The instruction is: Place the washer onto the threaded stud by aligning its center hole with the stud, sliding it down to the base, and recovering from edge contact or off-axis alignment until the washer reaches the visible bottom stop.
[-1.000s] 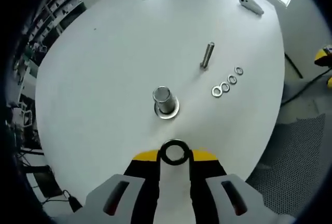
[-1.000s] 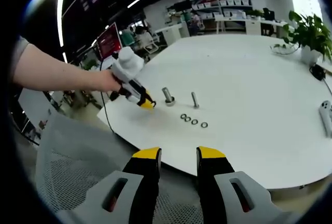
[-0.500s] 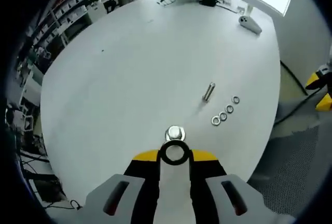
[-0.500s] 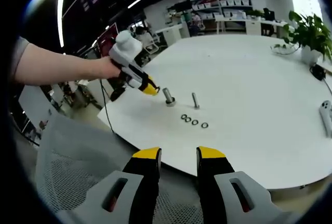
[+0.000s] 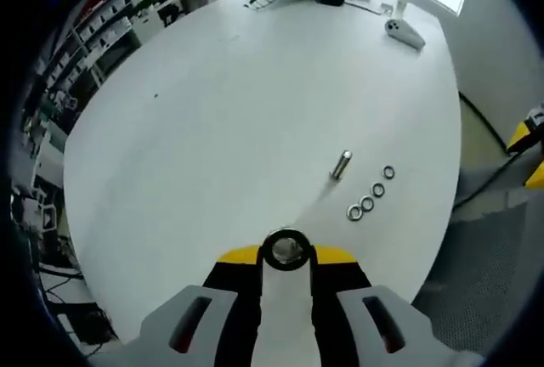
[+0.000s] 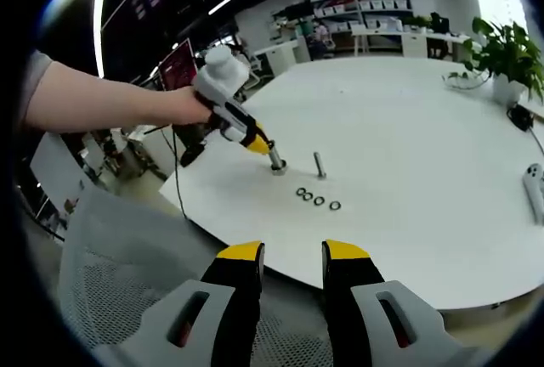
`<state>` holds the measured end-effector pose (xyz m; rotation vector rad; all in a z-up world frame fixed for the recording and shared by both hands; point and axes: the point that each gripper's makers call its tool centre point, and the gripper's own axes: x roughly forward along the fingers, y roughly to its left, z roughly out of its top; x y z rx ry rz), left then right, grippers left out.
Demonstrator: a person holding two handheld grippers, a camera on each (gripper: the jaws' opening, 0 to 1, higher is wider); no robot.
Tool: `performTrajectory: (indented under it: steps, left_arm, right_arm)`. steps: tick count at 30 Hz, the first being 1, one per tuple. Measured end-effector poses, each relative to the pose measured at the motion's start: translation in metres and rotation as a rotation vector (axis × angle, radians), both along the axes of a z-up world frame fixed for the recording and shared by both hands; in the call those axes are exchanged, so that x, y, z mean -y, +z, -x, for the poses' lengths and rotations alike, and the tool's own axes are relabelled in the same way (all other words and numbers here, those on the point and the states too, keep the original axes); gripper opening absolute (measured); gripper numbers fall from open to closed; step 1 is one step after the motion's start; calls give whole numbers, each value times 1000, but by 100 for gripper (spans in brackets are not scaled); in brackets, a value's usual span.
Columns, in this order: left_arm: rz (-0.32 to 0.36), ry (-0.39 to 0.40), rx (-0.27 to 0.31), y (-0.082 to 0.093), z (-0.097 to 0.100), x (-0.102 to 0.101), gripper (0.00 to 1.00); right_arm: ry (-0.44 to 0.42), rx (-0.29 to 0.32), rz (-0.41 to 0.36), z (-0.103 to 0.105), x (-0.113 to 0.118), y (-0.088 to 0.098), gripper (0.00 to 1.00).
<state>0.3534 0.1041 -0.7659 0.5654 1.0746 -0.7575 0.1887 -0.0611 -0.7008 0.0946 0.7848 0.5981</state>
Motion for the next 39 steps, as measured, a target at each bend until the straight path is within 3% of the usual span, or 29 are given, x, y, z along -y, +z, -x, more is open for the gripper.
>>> performTrajectory:
  steps: [26,39]
  left_arm:
    - [-137,-98,-93,-44,-3,0,19]
    - [-170,-138,-86,-50,-3,0,20]
  right_arm:
    - [-22,3,-5,-2,3,1,29]
    - [-25,4,-3,-2,3,1,29]
